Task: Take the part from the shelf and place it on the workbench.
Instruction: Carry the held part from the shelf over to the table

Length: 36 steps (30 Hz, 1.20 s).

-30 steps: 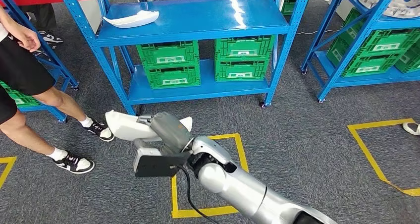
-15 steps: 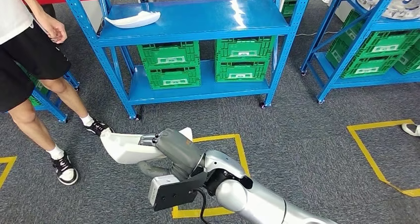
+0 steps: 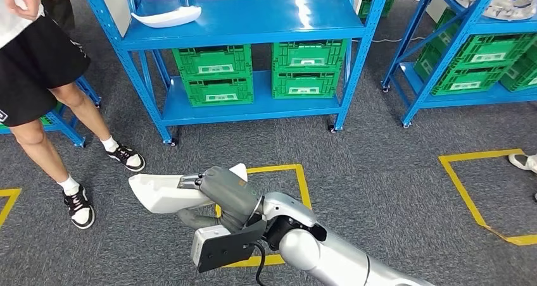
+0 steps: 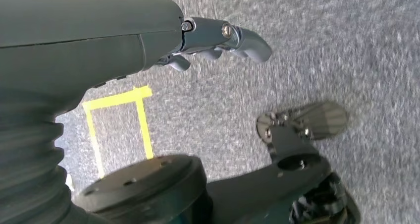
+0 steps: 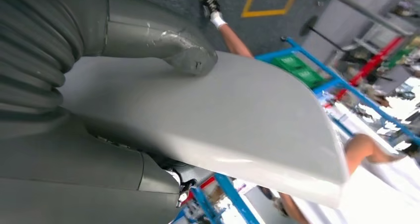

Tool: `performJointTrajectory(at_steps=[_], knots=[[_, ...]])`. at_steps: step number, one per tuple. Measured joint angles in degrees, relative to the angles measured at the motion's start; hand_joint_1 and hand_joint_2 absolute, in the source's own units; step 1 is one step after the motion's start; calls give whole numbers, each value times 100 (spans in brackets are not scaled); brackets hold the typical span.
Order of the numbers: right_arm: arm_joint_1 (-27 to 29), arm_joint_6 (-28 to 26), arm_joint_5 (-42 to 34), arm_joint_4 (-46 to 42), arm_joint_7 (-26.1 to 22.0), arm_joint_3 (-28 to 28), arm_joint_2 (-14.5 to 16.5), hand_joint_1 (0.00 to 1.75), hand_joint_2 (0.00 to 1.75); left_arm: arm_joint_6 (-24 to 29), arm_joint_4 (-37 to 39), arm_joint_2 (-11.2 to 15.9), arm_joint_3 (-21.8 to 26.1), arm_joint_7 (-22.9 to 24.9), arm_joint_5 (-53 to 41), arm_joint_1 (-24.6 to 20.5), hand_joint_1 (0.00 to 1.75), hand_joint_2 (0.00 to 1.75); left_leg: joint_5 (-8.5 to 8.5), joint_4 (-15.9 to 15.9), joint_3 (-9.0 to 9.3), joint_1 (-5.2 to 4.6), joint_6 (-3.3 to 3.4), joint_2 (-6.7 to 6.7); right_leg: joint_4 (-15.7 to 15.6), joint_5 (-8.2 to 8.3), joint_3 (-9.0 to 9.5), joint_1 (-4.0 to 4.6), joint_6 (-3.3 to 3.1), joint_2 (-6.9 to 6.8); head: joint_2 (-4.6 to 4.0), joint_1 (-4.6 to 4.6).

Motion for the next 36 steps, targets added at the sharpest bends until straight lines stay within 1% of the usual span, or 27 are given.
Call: performJointTrajectory(at_steps=[2,3,4,5,6,8,9,10,11,13,14,15,18,19,20,21,23,24,25,26,28,30,31,32,34,35,36], knots=[[-32,44,-23,-16,21,0,19,157,175,-4,-3,-5,5,-5,0,-2,0,175,72,-39,-8,1,-92,-10,82,68,-87,20,-185,15,0,-6],[-54,66,-31,-17,28,0,29,157,175,-4,-2,-6,7,-4,0,-1,0,175,82,-47,-28,14,-127,-10,86,116,-132,24,-250,5,0,-20],[-78,87,-38,-18,36,0,37,157,175,-4,1,-5,8,-1,0,2,0,175,2,17,-79,24,-146,-11,79,177,-183,28,-310,-3,0,-30],[-102,99,-48,-17,40,0,42,157,175,-4,3,-4,10,2,0,6,0,175,-188,204,-164,23,-148,-14,66,247,-241,32,-362,-12,0,-44],[-124,107,-56,-17,42,0,46,157,175,-4,4,-2,11,3,0,5,0,175,-480,533,-279,10,-134,-18,58,317,-304,41,-398,-18,0,-60],[-149,112,-68,-12,43,0,48,157,175,-4,5,-1,13,4,0,0,0,175,-1058,1352,-479,-31,-95,-26,52,450,-455,82,-434,-22,0,-74],[-155,115,-70,-7,43,0,48,157,175,-4,5,-2,13,3,0,-2,0,175,-1220,1614,-482,-50,-71,-28,53,514,-537,107,-440,-25,0,-74],[-163,115,-72,-2,43,0,48,157,175,-4,6,-2,13,4,0,-2,0,175,-1280,1658,-372,-68,-38,-28,54,573,-614,130,-442,-27,0,-73],[-176,115,-73,3,43,0,48,157,175,-4,7,-2,14,5,0,-4,0,175,-1249,1449,-130,-89,7,-29,54,635,-688,148,-439,-27,0,-73],[-212,114,-76,6,42,0,54,157,175,-4,4,2,14,10,0,-25,0,175,-1139,606,551,-149,107,-33,56,758,-804,173,-411,-20,0,-73],[-225,110,-79,7,42,0,58,157,175,-4,1,3,14,14,0,-44,0,175,-1091,239,801,-181,144,-37,52,814,-837,181,-383,-20,0,-68],[-231,107,-81,7,36,1,65,157,175,-5,-2,2,14,19,0,-59,0,175,-1063,24,932,-207,172,-42,40,870,-851,184,-348,-24,0,-65],[-233,96,-86,10,23,2,75,157,175,-5,-1,-5,16,39,0,-56,0,175,-894,-55,874,-233,260,-42,-63,1046,-852,171,-233,-33,0,-67],[-232,91,-86,12,23,2,73,157,175,-1,0,-4,18,48,1,-50,0,175,-813,-71,829,-226,306,-31,-46,992,-884,167,-202,-28,0,-68],[-229,88,-86,13,23,2,68,157,175,3,1,-5,20,55,1,-48,0,175,-722,-91,764,-212,349,-17,74,823,-945,162,-173,-22,0,-65],[-227,86,-86,15,23,2,66,157,175,7,1,-7,22,59,2,-51,0,175,-636,-100,685,-203,381,-4,320,543,-1029,158,-153,-18,0,-64],[-219,84,-86,15,24,2,65,157,175,8,0,-12,23,62,3,-50,0,175,-480,-94,489,-214,413,7,1080,-60,-1192,163,-119,-19,0,-52],[-213,84,-86,15,23,2,64,157,175,7,2,-14,23,62,3,-44,0,175,-405,-86,385,-221,416,12,1414,-211,-1214,166,-114,-19,0,-51],[-208,84,-86,15,23,2,63,157,175,7,3,-14,24,62,5,-41,0,175,-332,-75,280,-229,418,18,1595,-228,-1152,169,-117,-19,0,-51],[-206,84,-86,15,23,2,62,157,175,7,4,-13,25,62,7,-41,0,175,-264,-61,178,-236,414,22,1578,-141,-990,174,-131,-19,0,-51],[-208,84,-86,14,23,2,62,157,175,7,4,-15,25,63,9,-45,0,175,-144,-24,11,-245,395,23,948,32,-359,198,-192,-23,0,-52],[-213,81,-86,11,21,2,68,157,175,7,4,-23,26,64,10,-45,0,175,-39,1,-74,-257,346,20,131,-77,252,245,-280,-33,0,-50],[-215,79,-87,10,20,2,70,157,175,7,4,-26,26,65,11,-45,0,175,12,-6,-84,-256,311,20,-103,-158,391,265,-324,-34,0,-41],[-215,77,-89,10,20,2,72,157,175,7,4,-27,27,65,11,-44,0,175,64,-32,-86,-256,272,22,-207,-172,415,279,-364,-33,0,-33],[-215,74,-93,10,22,2,72,157,175,7,5,-24,27,66,11,-40,0,175,87,-53,-116,-241,196,18,-242,-66,339,266,-449,-36,0,-24],[-214,71,-97,10,24,2,73,157,175,7,5,-22,27,68,11,-35,0,175,-41,42,-172,-236,159,5,-266,1,293,251,-491,-42,0,-40],[-211,69,-102,10,24,2,74,157,175,7,6,-20,27,72,11,-31,0,175,-258,249,-259,-229,123,-8,-284,72,239,233,-520,-48,0,-53]])
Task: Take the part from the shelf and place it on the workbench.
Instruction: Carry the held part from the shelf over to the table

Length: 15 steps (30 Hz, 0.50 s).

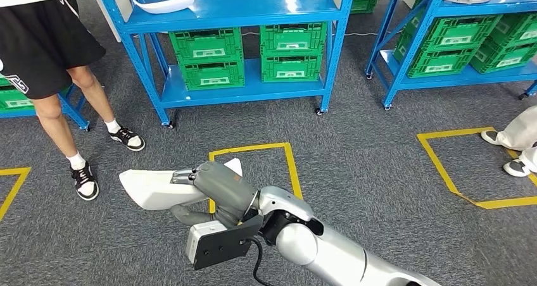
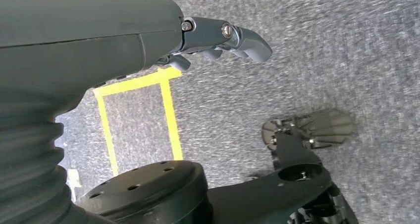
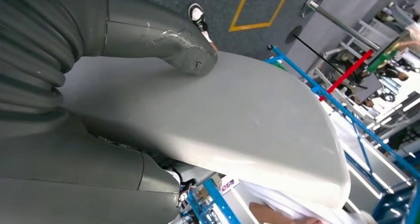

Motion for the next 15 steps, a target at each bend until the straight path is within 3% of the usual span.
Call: performJointTrajectory(at_steps=[2,3,4,5,7,9,10,13,15], knots=[[12,-9,-13,2,-1,0,1,157,175,0,1,7,0,6,0,5,0,175,-539,715,-221,18,-65,-19,2,121,-139,-13,-19,-3,0,-25],[23,-14,-16,5,-1,0,1,157,175,0,1,9,0,7,0,7,0,175,-692,1056,-292,28,-87,-19,10,174,-211,-16,-11,-5,0,-25],[36,-22,-18,9,-1,0,1,157,175,0,1,11,0,8,0,11,0,175,-736,1255,-284,37,-102,-19,24,225,-277,-20,3,-9,0,-26],[47,-31,-19,12,-1,0,1,157,175,0,1,13,0,9,0,14,0,175,-682,1234,-159,44,-111,-19,44,269,-340,-28,21,-12,0,-25],[62,-49,-20,15,-1,0,1,157,175,0,-1,16,0,10,0,14,0,175,-486,568,399,61,-118,-20,101,332,-442,-50,67,-16,0,-26],[70,-61,-21,14,-2,0,1,157,175,0,-1,19,0,9,0,8,0,175,-415,-124,893,48,-66,-51,150,374,-519,-55,129,-11,0,-25],[73,-64,-22,13,-7,0,1,157,175,0,-1,19,0,9,0,7,0,175,-428,-286,989,37,-23,-70,164,399,-541,-52,164,-8,0,-25],[82,-73,-25,11,-11,0,-3,157,175,0,0,26,0,11,-1,13,0,175,-375,-325,937,26,132,-82,184,440,-593,-54,280,7,0,-21],[82,-76,-25,11,-10,0,-6,157,175,0,-1,30,0,13,-2,9,0,175,-307,-343,871,36,233,-68,488,202,-736,-63,331,13,0,-18]])
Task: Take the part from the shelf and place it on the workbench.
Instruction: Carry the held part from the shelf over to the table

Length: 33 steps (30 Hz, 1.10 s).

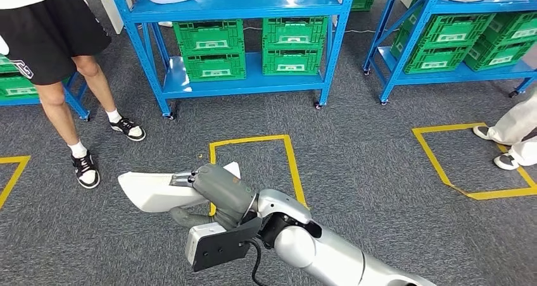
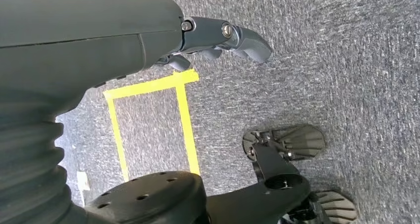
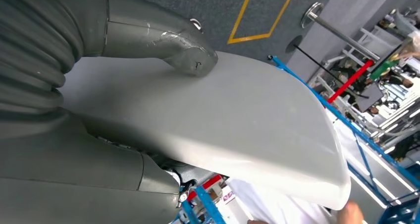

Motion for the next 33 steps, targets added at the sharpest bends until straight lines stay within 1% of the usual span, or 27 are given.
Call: performJointTrajectory(at_steps=[1,2,3,4,5,6,7,8,9,10,12,13,15,20,28,33], knots=[[2,-1,-1,0,0,0,-2,157,175,0,-1,2,0,0,-1,-1,0,175,31,0,-46,-2,36,8,336,-215,-138,-3,18,1,0,2],[7,-1,-1,0,1,0,-7,157,175,0,0,3,0,0,-3,1,0,175,60,6,-96,-11,58,12,752,-441,-304,-2,29,0,0,2],[15,-2,-3,0,3,0,-14,157,175,0,1,4,0,1,-7,6,0,175,88,12,-146,-23,71,17,1118,-606,-439,-1,36,1,0,2],[23,-4,-6,0,6,0,-23,157,175,0,1,5,0,4,-10,11,0,175,119,22,-194,-37,79,21,1328,-679,-495,2,31,0,0,2],[29,-8,-10,0,8,0,-32,157,175,0,1,7,0,9,-15,15,0,175,147,31,-236,-53,82,22,1308,-650,-431,8,12,0,0,2],[32,-16,-18,0,9,0,-37,157,175,0,1,9,0,13,-19,17,0,175,172,40,-269,-68,83,21,1035,-532,-235,22,-21,0,0,2],[32,-28,-30,0,9,0,-40,157,175,0,1,9,0,10,-23,18,0,175,196,49,-293,-81,81,20,589,-387,57,46,-74,-3,0,2],[35,-41,-51,-1,9,0,-42,157,175,0,1,4,0,4,-26,23,0,175,219,53,-309,-99,68,21,168,-284,312,72,-133,-14,0,-4],[38,-54,-90,-1,8,0,-43,157,175,1,1,1,1,-3,-28,30,0,175,235,56,-319,-106,52,22,-169,-207,499,97,-178,-26,0,7],[42,-66,-138,-1,5,0,-44,157,175,2,1,2,1,-4,-31,37,0,175,231,58,-326,-113,44,25,-360,-172,592,111,-185,-36,0,16],[47,-92,-233,8,-16,0,-46,157,175,2,2,8,1,11,-36,55,0,175,239,55,-337,-109,25,40,-419,-132,580,124,-160,-36,0,41],[48,-116,-269,17,-43,0,-46,157,175,1,3,11,1,15,-39,62,0,175,248,50,-339,-109,20,46,-420,-118,569,127,-150,-31,0,39],[49,-171,-330,44,-104,0,-46,157,175,0,4,10,2,4,-39,73,0,175,295,31,-342,-104,-16,50,-412,-101,549,134,-180,-27,0,40],[52,-285,-292,96,-91,-1,-46,157,175,0,4,22,1,16,-42,82,0,175,341,0,-342,-103,-52,46,-403,-78,535,136,-212,-30,0,39],[92,-331,-202,179,-48,-53,-46,157,175,0,4,26,1,19,-43,83,0,175,348,-3,-344,-90,-61,46,-399,-78,529,135,-214,-29,0,39],[157,-379,43,280,-93,-63,-46,157,175,0,4,26,1,-4,-13,91,0,175,337,10,-361,-104,-44,45,-404,-73,523,122,-203,-30,0,39]])
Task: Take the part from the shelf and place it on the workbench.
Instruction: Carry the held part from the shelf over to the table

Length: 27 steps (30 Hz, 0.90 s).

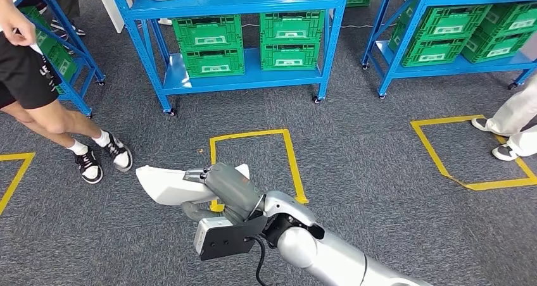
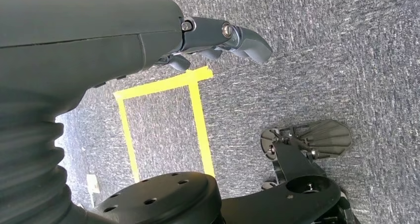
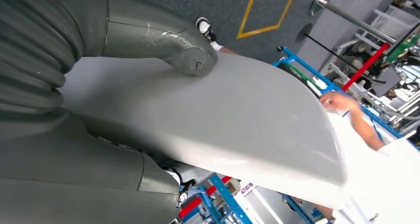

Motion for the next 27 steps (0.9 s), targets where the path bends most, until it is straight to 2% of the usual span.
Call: performJointTrajectory(at_steps=[6,8,10,12,14,15,16,17,18,20,21,22,24,25,26,27], knots=[[52,-31,55,119,-17,-42,1,157,175,0,0,2,0,-19,27,21,0,175,-23,34,-19,-26,47,-1,0,1,-1,-23,45,-1,0,0],[68,-36,68,126,8,-71,7,157,175,0,0,2,1,-21,17,24,0,175,-31,40,-29,-38,76,-13,-7,-1,4,-30,70,-14,0,0],[91,-48,97,120,59,-109,16,157,175,0,-1,-4,0,-20,-10,23,0,175,-3,-8,-15,-8,119,-38,29,-46,3,-19,108,-36,0,2],[134,-68,139,109,109,-146,20,157,175,0,-2,-11,-1,-18,-39,18,0,175,37,-59,0,33,163,-74,381,-298,-134,-21,151,-27,0,20],[208,-81,184,102,141,-174,19,157,175,0,-1,-13,-1,-10,-52,19,0,175,49,-60,-21,39,178,-126,1132,-719,-469,-50,184,-5,0,36],[253,-84,201,101,152,-185,18,157,175,0,-1,-13,-1,-6,-55,23,0,175,54,-51,-39,39,174,-162,1470,-861,-624,-63,195,-3,0,36],[296,-85,215,101,160,-195,17,157,175,0,0,-13,-1,-1,-57,28,0,175,59,-38,-59,40,166,-204,1641,-897,-700,-75,200,1,0,36],[331,-86,226,100,165,-203,17,157,175,0,0,-14,-1,2,-58,31,0,175,67,-22,-79,42,154,-253,1584,-818,-665,-85,198,9,0,37],[355,-86,239,98,169,-208,17,157,175,0,0,-15,-1,3,-59,32,0,175,75,-2,-98,44,138,-309,1292,-650,-508,-95,189,35,0,37],[384,-84,262,90,164,-216,17,157,175,0,0,-19,-1,1,-59,30,0,175,92,44,-139,43,89,-421,481,-325,-86,-100,159,226,0,37],[398,-83,271,81,153,-222,16,157,175,0,-1,-20,0,-1,-59,28,0,175,102,58,-156,39,54,-475,214,-234,50,-94,129,314,0,35],[416,-82,281,75,142,-233,15,157,175,0,-1,-21,1,-5,-58,29,0,175,116,62,-171,37,15,-520,92,-202,105,-82,97,372,0,33],[448,-79,302,65,117,-255,12,157,175,0,-1,-20,1,-13,-57,46,0,175,163,30,-191,39,-70,-619,86,-166,97,-63,7,304,0,29],[458,-77,313,64,108,-263,13,157,175,0,1,-20,0,-16,-56,60,0,175,161,41,-215,40,-105,-597,69,-138,100,-66,-39,241,0,29],[464,-76,317,61,95,-270,14,157,175,0,1,-19,0,-17,-56,73,0,175,100,118,-263,37,-140,-511,50,-111,101,-73,-87,178,0,12],[471,-73,322,58,87,-278,15,157,175,0,2,-17,-1,-17,-55,78,0,175,-32,307,-354,37,-169,-382,31,-87,99,-84,-125,109,0,-3]])
